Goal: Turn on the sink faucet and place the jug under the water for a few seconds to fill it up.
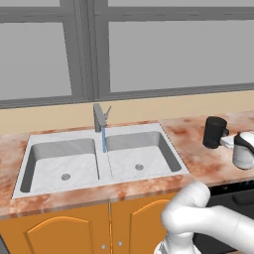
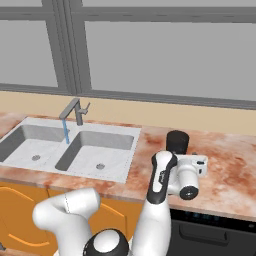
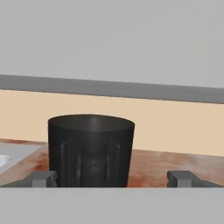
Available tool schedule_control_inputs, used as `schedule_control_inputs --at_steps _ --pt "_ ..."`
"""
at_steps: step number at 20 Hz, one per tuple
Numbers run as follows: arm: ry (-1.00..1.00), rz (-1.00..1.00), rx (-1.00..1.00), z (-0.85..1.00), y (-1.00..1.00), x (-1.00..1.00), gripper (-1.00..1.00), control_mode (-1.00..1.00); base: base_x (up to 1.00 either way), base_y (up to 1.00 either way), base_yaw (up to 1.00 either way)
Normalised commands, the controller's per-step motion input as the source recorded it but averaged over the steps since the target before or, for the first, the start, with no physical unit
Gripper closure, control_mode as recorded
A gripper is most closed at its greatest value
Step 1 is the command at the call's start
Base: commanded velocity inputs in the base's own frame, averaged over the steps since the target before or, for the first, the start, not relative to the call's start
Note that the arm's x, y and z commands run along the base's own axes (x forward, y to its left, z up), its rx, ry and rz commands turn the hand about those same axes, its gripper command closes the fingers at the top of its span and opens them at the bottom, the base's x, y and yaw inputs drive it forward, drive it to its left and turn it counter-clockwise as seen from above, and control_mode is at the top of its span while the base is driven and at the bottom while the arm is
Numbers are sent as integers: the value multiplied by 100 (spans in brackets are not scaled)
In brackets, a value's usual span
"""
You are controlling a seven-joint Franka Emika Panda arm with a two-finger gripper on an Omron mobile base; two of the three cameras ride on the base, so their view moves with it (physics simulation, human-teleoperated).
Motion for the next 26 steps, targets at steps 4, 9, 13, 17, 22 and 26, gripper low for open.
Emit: schedule_control_inputs --at_steps 4,9,13,17,22,26 --pt "0 0 1 -7 -1 13 -100 -100 0 0 0" --pt "0 0 2 -5 -1 9 -100 -100 0 0 0" --pt "0 0 0 -5 0 8 -100 -100 0 0 0" --pt "0 0 0 -7 0 6 -100 -100 0 0 0" --pt "0 0 0 -8 0 1 -100 -100 0 0 0" --pt "0 0 0 -8 10 4 -100 -100 0 0 0"
